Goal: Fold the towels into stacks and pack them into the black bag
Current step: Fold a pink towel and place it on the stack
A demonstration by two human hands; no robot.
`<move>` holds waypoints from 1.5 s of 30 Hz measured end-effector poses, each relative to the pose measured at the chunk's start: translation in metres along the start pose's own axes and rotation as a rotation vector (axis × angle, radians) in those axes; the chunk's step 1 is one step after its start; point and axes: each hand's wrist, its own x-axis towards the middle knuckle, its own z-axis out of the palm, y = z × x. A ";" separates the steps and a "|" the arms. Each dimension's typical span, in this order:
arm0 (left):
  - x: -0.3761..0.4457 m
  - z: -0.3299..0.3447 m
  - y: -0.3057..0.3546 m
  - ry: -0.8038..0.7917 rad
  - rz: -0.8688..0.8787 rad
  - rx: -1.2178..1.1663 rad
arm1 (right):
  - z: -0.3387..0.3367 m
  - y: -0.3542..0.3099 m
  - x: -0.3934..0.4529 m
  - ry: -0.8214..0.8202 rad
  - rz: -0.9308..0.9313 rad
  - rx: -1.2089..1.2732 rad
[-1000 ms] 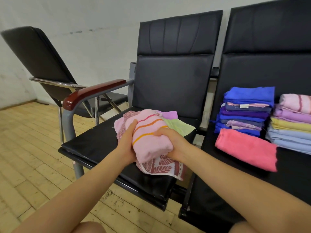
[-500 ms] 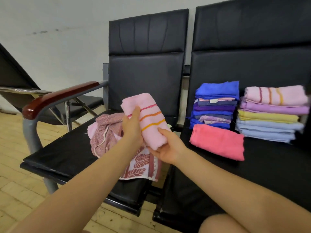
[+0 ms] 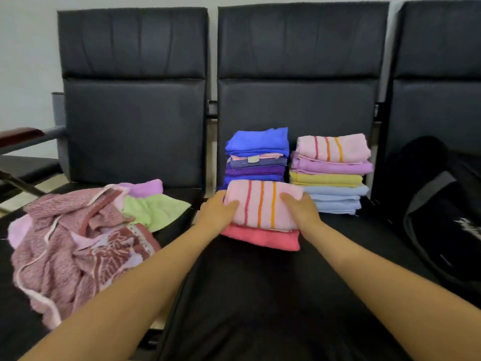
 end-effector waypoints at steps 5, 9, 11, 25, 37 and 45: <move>0.004 0.028 -0.014 -0.052 -0.064 0.206 | 0.000 0.036 0.013 -0.066 0.005 -0.461; 0.009 0.024 -0.021 0.005 -0.041 0.090 | 0.000 0.032 0.016 -0.066 -0.005 -0.471; 0.008 0.020 -0.024 0.027 -0.046 0.021 | -0.005 0.028 0.010 0.020 -0.060 -0.493; -0.043 -0.099 -0.056 0.290 -0.159 -0.214 | 0.086 -0.071 -0.087 -0.248 -0.311 0.062; -0.139 -0.211 -0.196 0.420 -0.547 0.231 | 0.240 -0.080 -0.130 -0.590 -0.580 -0.450; -0.151 -0.201 -0.213 0.291 -0.598 0.676 | 0.290 -0.074 -0.130 -0.796 -0.681 -0.657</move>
